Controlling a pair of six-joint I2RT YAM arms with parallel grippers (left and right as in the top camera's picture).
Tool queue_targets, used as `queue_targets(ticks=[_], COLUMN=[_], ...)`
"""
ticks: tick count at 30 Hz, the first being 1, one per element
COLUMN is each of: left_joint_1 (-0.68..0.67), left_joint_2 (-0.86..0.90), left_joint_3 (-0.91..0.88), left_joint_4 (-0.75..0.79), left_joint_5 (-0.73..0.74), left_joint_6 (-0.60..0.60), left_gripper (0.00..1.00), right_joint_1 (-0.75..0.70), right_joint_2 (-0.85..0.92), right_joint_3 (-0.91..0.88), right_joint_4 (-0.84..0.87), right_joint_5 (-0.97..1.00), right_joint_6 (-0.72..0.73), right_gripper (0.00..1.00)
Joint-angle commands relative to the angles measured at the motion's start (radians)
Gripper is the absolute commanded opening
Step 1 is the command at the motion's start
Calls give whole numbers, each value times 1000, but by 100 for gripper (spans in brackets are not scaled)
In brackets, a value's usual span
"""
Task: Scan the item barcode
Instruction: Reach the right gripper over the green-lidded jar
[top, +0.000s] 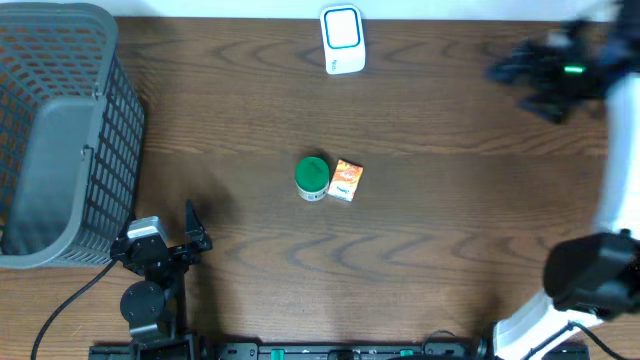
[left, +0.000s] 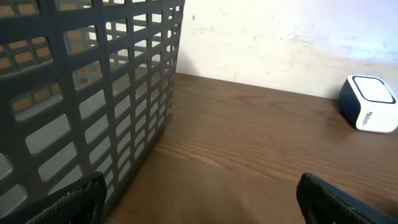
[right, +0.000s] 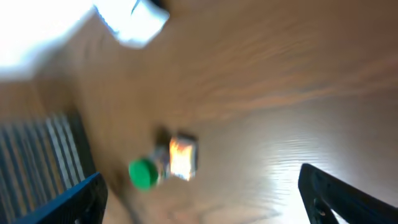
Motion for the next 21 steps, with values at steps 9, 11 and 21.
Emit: queue_targets(ticks=[9,11,21], left_joint_1=[-4,-4,-4], left_joint_2=[-6,-6,-6], left_joint_3=[-19,-19,-19], left_joint_4=[-29,-29,-29], left_joint_5=[5,5,5], left_joint_6=[6,6,6], left_gripper=[98,98,98], right_joint_1=[610,689,845], right_joint_2=[84,116,312], right_joint_3=[-3,-3,-3], right_joint_4=[12,35,150], right_joint_5=[283,312,357], right_joint_6=[195,240,298], right_gripper=[99,99,99])
